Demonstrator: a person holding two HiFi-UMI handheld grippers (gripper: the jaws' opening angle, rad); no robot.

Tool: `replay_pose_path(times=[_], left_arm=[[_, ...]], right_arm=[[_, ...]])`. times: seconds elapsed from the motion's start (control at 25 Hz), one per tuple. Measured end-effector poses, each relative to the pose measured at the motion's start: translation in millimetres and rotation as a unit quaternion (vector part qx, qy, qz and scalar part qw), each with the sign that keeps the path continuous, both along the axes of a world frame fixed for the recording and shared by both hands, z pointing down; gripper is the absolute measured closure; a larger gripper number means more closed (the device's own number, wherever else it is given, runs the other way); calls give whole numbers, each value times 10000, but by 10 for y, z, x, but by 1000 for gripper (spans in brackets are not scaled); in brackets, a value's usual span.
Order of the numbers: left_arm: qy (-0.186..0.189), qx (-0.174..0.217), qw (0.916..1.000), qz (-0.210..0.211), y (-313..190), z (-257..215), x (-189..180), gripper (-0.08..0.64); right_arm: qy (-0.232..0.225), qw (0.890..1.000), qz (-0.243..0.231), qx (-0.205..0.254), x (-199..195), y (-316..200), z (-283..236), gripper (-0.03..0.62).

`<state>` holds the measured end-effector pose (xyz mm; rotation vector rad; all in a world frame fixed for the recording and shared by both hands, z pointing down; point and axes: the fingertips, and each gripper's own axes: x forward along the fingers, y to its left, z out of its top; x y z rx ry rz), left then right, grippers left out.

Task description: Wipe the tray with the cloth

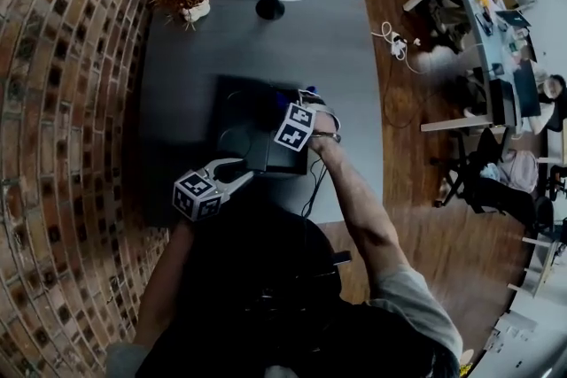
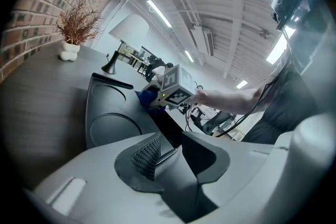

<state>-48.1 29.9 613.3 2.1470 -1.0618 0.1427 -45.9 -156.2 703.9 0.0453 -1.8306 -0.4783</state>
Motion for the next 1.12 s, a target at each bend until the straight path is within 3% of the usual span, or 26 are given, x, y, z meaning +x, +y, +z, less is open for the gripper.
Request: replay_pose_path(times=[0.08,0.16,0.24,0.32,0.44,0.6,0.68,0.76,0.84,0.96,1.12], left_arm=[[-6,9,10000,2,-8,-2,7,448],[-5,11,10000,2,-8,-3,7,449],[4,16,10000,-8,-3,1,2,448],[19,34,10000,-32,-3,-1,-5,449],[29,70,9999,-81,-14,-7,-22,449],[9,66,9999,-101,-16,2,-8,449],[-16,51,9999,-92,4,5,-8,449],[-23,52,9999,-84,8,3,-10,449],[2,61,9999,-93,2,1,-15,449],[29,63,9999,-109,6,6,-19,449],[70,75,9999,-108,-12,-13,-20,449]], right_arm=[[134,9996,-256,53,2,115,11,380],[464,9937,-1020,16,56,452,35,383],[686,9812,-1782,-263,194,876,38,383],[778,9620,-2545,-603,363,1309,29,383],[884,9442,-3051,-865,535,1589,42,400],[1344,9488,-2470,-1439,735,1510,107,399],[1600,9605,-1855,-1322,794,1312,150,399],[1522,9792,-1088,-782,729,951,122,397],[1098,9925,-493,211,531,459,11,397],[734,9864,-393,1418,260,-103,-92,393],[1127,9715,-818,1916,244,-228,33,393]])
